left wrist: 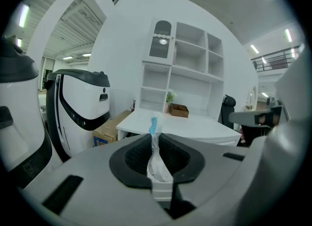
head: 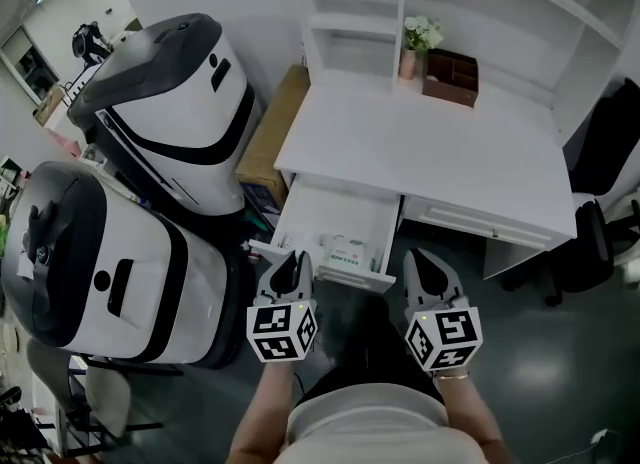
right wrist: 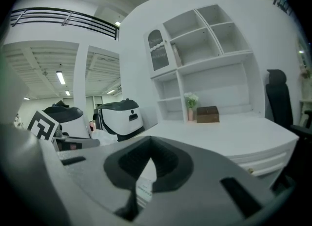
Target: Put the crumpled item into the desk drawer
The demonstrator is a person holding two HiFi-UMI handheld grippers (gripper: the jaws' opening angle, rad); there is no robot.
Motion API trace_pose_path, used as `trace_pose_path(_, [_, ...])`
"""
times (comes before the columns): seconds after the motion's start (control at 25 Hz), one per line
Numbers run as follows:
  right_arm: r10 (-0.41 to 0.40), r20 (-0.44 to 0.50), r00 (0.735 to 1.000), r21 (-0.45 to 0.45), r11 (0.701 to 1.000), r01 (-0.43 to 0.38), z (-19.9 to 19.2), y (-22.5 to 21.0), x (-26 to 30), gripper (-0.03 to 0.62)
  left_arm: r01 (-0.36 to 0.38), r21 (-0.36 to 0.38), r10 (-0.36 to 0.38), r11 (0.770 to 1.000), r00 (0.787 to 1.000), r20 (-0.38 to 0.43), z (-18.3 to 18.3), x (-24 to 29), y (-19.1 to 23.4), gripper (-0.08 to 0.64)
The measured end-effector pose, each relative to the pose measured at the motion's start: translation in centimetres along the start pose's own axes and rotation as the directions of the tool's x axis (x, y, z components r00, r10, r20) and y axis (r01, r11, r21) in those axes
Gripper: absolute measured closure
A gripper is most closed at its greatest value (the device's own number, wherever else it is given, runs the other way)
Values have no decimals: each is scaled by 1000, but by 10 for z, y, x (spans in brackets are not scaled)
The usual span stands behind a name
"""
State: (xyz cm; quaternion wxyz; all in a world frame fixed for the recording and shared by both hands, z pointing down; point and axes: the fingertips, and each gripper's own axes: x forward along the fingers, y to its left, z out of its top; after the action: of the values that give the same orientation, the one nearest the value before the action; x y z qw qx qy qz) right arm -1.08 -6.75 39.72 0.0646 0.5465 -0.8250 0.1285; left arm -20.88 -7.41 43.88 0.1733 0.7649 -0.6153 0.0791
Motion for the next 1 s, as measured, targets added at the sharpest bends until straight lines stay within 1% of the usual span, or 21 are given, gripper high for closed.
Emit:
trace_pose_path(0.32, [-8, 22, 1000, 4, 1000, 8, 13, -24, 36, 589, -4, 22, 5, 1000, 1000, -13, 12, 40, 1, 520])
trace_pose_path(0.56, [4, 20, 1000, 34, 999, -4, 21, -44, 67, 589, -8, 31, 9, 1000, 999, -43, 16, 74, 2, 520])
trace_pose_path(0.8, [2, 11, 1000, 46, 999, -2, 26, -62, 91, 589, -11, -1, 11, 1000, 997, -75, 15, 105, 4, 520])
trace_pose_path(1.0, [-5, -13, 1000, 63, 998, 6, 22, -78, 104, 589, 0, -16, -2, 1000, 993, -116, 8, 130, -2, 520])
